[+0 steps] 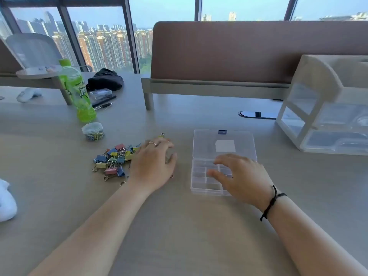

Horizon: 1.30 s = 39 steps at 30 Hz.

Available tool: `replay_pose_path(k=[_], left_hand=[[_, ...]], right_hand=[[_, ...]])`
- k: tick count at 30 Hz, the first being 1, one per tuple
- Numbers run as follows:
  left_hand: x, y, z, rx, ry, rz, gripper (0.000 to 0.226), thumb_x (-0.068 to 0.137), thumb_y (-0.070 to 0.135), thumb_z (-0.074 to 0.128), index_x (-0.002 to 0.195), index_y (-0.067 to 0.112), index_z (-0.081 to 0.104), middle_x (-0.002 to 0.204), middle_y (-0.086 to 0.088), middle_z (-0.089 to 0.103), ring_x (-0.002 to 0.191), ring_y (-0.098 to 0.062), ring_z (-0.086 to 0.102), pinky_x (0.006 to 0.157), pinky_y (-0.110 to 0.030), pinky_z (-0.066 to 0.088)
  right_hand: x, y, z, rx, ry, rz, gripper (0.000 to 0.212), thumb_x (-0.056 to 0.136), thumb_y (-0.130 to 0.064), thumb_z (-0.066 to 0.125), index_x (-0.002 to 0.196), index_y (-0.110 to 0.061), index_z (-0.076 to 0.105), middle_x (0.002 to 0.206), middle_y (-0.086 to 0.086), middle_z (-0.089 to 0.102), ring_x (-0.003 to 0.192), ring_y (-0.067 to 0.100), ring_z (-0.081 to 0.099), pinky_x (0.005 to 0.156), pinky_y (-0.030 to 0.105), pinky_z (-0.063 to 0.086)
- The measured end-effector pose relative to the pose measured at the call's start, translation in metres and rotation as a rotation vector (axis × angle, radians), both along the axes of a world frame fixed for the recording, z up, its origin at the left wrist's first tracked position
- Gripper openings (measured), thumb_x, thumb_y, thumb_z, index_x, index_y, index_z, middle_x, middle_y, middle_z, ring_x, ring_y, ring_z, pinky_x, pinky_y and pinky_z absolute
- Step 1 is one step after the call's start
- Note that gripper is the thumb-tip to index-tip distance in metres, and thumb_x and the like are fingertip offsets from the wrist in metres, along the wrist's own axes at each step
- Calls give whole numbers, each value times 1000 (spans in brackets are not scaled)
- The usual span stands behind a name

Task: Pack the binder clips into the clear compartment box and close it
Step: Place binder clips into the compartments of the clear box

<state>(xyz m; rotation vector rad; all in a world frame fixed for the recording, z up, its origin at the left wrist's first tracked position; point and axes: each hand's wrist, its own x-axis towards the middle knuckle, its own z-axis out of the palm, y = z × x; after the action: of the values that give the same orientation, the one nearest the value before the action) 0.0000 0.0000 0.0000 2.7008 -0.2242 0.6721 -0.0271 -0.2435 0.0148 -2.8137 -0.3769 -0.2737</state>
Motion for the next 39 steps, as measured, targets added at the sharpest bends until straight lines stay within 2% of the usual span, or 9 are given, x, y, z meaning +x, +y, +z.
replay_pose_path(k=[6, 14, 20, 25, 28, 31, 33, 36, 39], left_hand=[[4, 31, -10, 129, 144, -11, 44, 90, 59, 51, 117, 28, 66, 126, 7, 58, 118, -19, 54, 97, -39, 46], [6, 23, -8, 65, -75, -82, 22, 91, 47, 62, 100, 31, 73, 110, 11, 70, 106, -19, 60, 95, -36, 40], [-1, 28, 10, -625, -103, -94, 37, 98, 38, 52, 123, 12, 61, 93, 5, 73, 80, -6, 69, 73, -23, 55], [-5, 22, 16, -883, 1, -85, 10, 98, 8, 56, 107, 12, 55, 80, -4, 71, 56, -8, 64, 57, -22, 52], [-2, 23, 21, -1118, 38, -76, 14, 98, 1, 52, 100, 15, 50, 79, -9, 68, 59, -20, 64, 56, -34, 53], [1, 33, 28, -1315, 13, -2, 19, 97, -4, 45, 95, 15, 45, 80, -14, 66, 55, -25, 62, 50, -32, 50], [3, 39, 28, -1308, 22, 59, 18, 98, -3, 42, 93, 15, 45, 84, -16, 66, 50, -19, 61, 50, -31, 49], [3, 42, 22, -1044, 93, 101, 21, 97, 2, 42, 90, 18, 53, 82, -10, 69, 48, -5, 57, 54, -32, 47], [1, 38, 19, -804, 135, 56, 26, 92, 0, 43, 90, 20, 60, 72, -1, 62, 43, -2, 46, 46, -18, 35]], right_hand=[[6, -1, -2, -6, -30, 9, 44, 88, -70, 42, 115, -41, 61, 120, -27, 60, 102, 4, 60, 70, 25, 39], [3, 0, -4, 10, -191, 25, 45, 86, -69, 41, 103, -37, 68, 108, -22, 67, 99, 11, 64, 73, 22, 40], [-7, 5, -2, 78, -317, 61, 36, 88, -59, 52, 99, -30, 71, 99, -18, 70, 92, 11, 66, 78, 23, 46], [-14, 41, -7, -20, -282, 237, 35, 86, -54, 55, 102, -27, 71, 103, -11, 69, 94, 16, 65, 86, 33, 51], [-16, 77, -5, -138, -204, 332, 35, 83, -51, 54, 107, -30, 68, 112, -8, 68, 101, 19, 65, 95, 36, 49], [-13, 112, -5, -182, -135, 321, 37, 85, -48, 48, 113, -29, 63, 116, -6, 65, 107, 21, 61, 97, 40, 44], [-7, 126, -7, -175, -144, 278, 31, 86, -40, 49, 111, -27, 63, 111, -6, 64, 103, 22, 61, 92, 39, 45], [3, 130, -10, -153, -156, 228, 35, 83, -23, 40, 107, -27, 64, 108, -7, 65, 99, 22, 63, 85, 38, 46], [13, 125, -7, -189, -92, 244, 50, 83, -14, 30, 121, -28, 59, 128, -6, 59, 113, 23, 57, 95, 38, 41]])
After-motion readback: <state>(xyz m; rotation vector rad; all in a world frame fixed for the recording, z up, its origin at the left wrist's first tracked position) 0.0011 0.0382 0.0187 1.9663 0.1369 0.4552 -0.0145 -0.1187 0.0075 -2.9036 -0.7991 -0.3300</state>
